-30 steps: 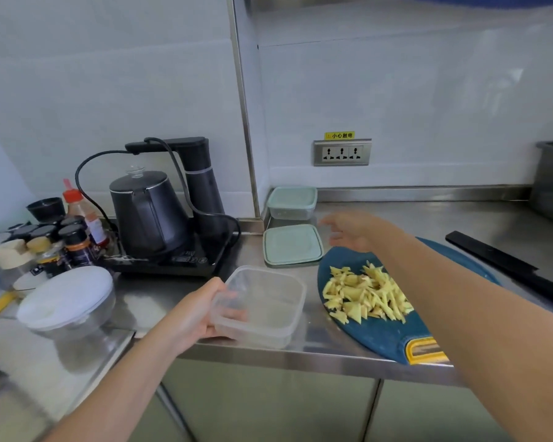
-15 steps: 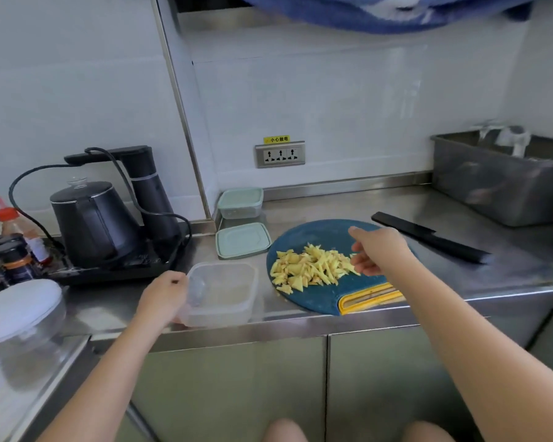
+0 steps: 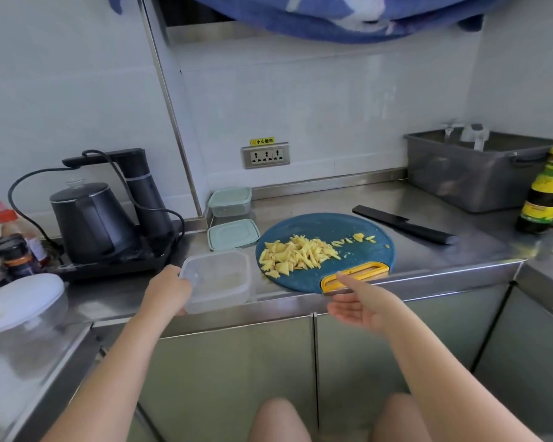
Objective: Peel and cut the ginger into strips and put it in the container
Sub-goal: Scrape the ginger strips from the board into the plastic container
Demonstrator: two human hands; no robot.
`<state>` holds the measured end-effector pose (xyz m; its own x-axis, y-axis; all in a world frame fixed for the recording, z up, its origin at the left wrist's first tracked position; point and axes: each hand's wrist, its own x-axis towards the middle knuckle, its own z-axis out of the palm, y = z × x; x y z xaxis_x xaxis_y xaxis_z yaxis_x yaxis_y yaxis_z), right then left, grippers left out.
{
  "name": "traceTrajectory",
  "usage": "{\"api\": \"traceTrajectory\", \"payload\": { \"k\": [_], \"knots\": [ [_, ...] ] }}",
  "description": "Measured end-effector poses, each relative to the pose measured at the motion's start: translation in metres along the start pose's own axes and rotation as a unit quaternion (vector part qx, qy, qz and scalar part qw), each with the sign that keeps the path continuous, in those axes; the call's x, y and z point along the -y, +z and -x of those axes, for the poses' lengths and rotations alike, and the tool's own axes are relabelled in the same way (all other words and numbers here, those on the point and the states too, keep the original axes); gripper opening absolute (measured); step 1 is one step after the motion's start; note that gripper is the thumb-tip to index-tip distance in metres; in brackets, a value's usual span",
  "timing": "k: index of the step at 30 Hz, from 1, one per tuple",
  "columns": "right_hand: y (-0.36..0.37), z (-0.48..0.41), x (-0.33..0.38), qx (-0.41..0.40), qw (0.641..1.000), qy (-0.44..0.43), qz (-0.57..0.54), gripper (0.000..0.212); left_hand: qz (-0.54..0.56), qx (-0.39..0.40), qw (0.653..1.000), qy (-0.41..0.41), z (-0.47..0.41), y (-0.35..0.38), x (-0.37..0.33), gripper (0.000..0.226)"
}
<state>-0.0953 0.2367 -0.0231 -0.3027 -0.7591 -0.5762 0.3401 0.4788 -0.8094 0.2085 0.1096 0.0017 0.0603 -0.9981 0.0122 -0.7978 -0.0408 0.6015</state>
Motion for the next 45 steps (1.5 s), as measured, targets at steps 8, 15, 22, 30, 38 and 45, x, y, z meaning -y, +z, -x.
{"api": "traceTrajectory", "payload": {
  "k": [8, 15, 22, 30, 38, 45],
  "knots": [
    [0.016, -0.010, -0.007, 0.054, 0.994, 0.006, -0.094, 0.036, -0.067, -0.027, 0.997, 0.000, 0.000, -0.004, 0.012, 0.022],
    [0.040, -0.014, -0.013, 0.014, 0.992, -0.002, -0.123, 0.032, -0.082, -0.025, 0.996, -0.012, 0.001, -0.006, 0.012, 0.027],
    [0.040, -0.020, -0.030, -0.077, 0.988, -0.091, -0.094, 0.027, -0.054, -0.006, 0.998, -0.026, 0.011, -0.010, 0.006, 0.020],
    [-0.003, -0.010, -0.034, -0.016, 0.979, -0.119, -0.162, 0.017, -0.041, 0.015, 0.999, -0.033, 0.014, -0.012, -0.004, 0.018],
    [0.005, -0.009, -0.021, -0.008, 0.968, -0.102, -0.227, 0.032, -0.020, 0.020, 0.999, -0.031, 0.011, -0.011, -0.014, 0.018],
    [0.004, 0.000, 0.011, 0.020, 0.962, -0.115, -0.245, 0.032, -0.035, 0.019, 0.999, -0.007, 0.005, -0.013, -0.014, 0.024]
  ]
}}
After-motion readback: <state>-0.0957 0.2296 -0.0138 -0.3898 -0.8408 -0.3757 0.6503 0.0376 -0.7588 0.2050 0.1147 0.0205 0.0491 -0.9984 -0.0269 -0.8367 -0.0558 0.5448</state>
